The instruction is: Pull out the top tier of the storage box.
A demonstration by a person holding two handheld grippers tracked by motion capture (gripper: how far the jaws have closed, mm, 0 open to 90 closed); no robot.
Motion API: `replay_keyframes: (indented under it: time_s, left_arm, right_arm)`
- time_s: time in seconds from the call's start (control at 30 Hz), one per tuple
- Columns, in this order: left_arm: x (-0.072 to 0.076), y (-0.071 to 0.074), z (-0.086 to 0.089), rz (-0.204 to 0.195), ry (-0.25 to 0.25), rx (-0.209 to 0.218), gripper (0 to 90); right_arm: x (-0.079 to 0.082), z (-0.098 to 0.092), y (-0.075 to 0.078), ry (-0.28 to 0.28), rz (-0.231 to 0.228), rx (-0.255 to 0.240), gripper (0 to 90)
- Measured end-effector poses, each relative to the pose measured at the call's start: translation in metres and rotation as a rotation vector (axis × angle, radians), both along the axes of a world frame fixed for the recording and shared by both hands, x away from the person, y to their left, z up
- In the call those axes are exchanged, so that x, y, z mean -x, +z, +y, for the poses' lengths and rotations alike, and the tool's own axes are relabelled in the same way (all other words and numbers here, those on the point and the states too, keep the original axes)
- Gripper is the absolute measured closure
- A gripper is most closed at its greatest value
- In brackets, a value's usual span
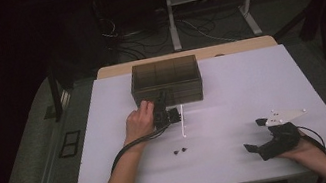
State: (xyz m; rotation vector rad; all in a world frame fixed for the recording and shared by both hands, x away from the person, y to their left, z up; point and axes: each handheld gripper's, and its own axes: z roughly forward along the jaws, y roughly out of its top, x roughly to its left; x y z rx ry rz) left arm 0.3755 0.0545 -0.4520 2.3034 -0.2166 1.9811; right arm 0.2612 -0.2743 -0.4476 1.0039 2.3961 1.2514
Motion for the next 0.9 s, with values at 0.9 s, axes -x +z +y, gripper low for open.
replay_keyframes:
  time_s: [0.9]
  left_arm:
    - [0.026,0.004,0.003,0.031,-0.006,0.016,80.3]
  right_arm:
    - [0.000,-0.001,0.001,-0.005,0.001,-0.004,0.4]
